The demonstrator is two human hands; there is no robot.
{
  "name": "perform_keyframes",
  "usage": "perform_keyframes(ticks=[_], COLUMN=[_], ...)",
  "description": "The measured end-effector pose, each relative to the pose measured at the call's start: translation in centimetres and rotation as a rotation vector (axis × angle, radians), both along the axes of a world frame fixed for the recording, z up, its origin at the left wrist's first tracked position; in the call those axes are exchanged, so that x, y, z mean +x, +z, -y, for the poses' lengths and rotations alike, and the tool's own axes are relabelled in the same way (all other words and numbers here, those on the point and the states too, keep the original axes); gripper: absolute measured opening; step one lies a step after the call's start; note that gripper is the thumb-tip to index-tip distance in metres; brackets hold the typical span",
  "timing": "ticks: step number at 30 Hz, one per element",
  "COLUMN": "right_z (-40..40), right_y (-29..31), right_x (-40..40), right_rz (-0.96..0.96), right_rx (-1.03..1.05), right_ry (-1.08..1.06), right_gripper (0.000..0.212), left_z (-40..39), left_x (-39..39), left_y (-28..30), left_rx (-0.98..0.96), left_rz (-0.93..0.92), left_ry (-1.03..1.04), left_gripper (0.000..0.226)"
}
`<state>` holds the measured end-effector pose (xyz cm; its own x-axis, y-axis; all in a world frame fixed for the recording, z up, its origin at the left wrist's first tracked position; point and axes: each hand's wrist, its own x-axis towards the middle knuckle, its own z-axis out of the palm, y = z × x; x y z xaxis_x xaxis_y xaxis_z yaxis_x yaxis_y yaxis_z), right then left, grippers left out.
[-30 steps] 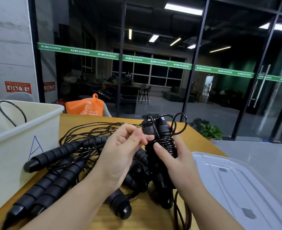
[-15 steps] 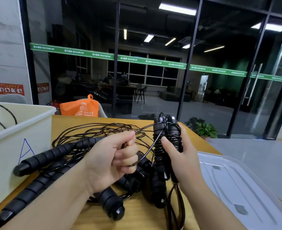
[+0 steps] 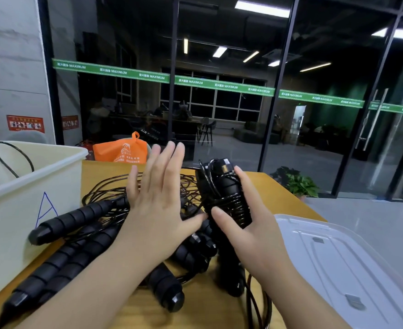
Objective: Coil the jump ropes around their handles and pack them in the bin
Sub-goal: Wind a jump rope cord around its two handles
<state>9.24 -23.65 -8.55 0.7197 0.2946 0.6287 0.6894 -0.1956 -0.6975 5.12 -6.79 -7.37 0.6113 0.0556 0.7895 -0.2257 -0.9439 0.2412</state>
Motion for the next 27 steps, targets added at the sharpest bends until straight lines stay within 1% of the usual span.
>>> perform_keyframes(ticks=[2,5,6,8,11,13,15,17,20,23,27], right_z=[-0.1,-0.2,-0.3,-0.4,-0.2,-0.2,-0.2,-0.2,0.2,0.5,0.1], right_y=[0.0,-0.2,-0.3,-0.4,-0.6,-0.7,-0.7,-0.5,0.0,0.0,0.0], right_x=[-0.1,0.0,0.0,0.1,0.4,0.6,0.8,0.8,1.0,1.2,0.7], right_rz=[0.001,0.028,0.033,0.037,0.038,0.028,0.006,-0.025,0.001,-0.005,-0.035], right_rx=[-0.010,-0.048,-0.048,-0.032,-0.049,-0.065,-0.065,-0.041,0.027,0.086,0.057], right_ry=[0.000,-0.029,-0.047,-0.087,-0.147,-0.165,-0.167,-0.169,-0.199,-0.174,-0.091], right_gripper=[0.068,0.071,0.073,0.073,0.070,0.068,0.067,0.070,0.070,0.067,0.058], left_z=[0.3,0.6,0.7,0.7,1.2,1.4,1.5,1.8,2.2,1.4,-1.4], left_x=[-0.2,0.1,0.1,-0.1,-0.1,-0.1,-0.5,-0.9,-1.0,-0.6,0.3], left_y=[0.2,-0.2,-0.2,0.0,0.3,0.5,0.8,0.9,0.8,0.7,0.2], left_rx=[0.017,-0.038,-0.082,-0.116,-0.036,-0.019,-0.010,0.047,0.113,0.137,0.050], left_rz=[-0.016,-0.039,-0.056,-0.119,-0.211,-0.237,-0.244,-0.189,-0.091,-0.039,-0.040], left_ry=[-0.036,-0.132,-0.150,-0.174,-0.199,-0.228,-0.254,-0.270,-0.311,-0.252,-0.157], left_gripper=[0.086,0.047,0.037,0.030,0.023,0.024,0.032,0.039,0.043,0.041,0.047])
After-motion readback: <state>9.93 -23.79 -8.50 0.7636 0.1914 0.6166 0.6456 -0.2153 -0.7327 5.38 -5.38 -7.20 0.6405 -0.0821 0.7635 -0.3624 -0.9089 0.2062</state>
